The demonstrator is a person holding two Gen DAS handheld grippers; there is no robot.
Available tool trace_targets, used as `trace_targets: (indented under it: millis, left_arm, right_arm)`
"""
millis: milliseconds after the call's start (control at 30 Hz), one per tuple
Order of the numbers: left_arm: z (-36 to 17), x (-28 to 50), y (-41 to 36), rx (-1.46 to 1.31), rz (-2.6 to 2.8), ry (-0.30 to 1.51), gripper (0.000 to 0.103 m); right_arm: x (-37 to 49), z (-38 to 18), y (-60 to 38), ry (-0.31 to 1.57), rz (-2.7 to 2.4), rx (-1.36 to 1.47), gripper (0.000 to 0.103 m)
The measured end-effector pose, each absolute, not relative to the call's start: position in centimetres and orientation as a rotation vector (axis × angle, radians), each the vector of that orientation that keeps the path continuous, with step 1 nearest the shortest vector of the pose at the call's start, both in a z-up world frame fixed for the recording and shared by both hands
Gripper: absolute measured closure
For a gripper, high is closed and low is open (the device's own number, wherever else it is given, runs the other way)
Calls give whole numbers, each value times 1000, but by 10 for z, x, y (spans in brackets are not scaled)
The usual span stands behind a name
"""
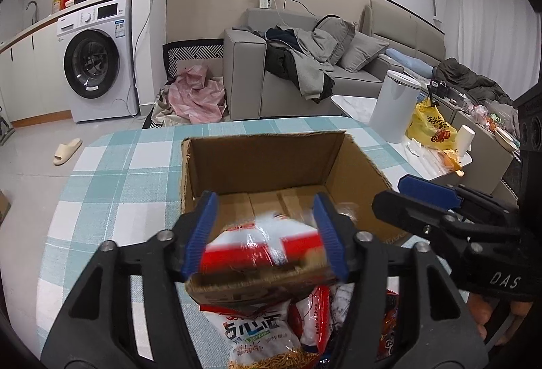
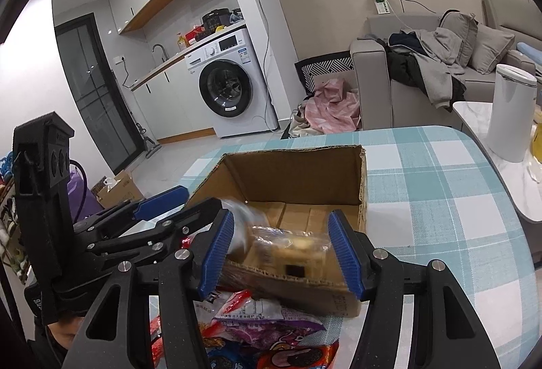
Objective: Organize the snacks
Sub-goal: 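Lower both snacks into the box and open both grippers, then move both open grippers back toward the remaining snack pile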
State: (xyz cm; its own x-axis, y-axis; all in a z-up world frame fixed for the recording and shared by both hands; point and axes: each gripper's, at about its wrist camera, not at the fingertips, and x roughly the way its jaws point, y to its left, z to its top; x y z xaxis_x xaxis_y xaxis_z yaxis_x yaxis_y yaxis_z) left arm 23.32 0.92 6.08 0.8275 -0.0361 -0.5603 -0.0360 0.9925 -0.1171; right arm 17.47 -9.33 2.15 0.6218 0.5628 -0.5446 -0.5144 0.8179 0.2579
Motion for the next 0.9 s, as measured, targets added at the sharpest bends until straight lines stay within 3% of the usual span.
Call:
trace_targets:
  millis: [67, 200, 333, 400, 900]
  left_arm:
    - [63, 227, 9, -121, 2, 587, 23]
    - [69, 212, 9, -107, -4, 578, 18]
    - [73, 190, 8, -84, 11, 562, 0]
    - [74, 178, 9, -79, 20, 545, 1]
    - [62, 105, 22, -90, 62, 575, 1]
  right_arm:
    - [173, 22, -97, 653, 616, 73, 38]
    - [163, 23, -108, 648, 613, 71, 18]
    - [153, 23, -119, 655, 611, 69, 5]
    - [150, 23, -124, 673, 612, 76, 1]
    - [113, 8, -144, 726, 614, 61, 1]
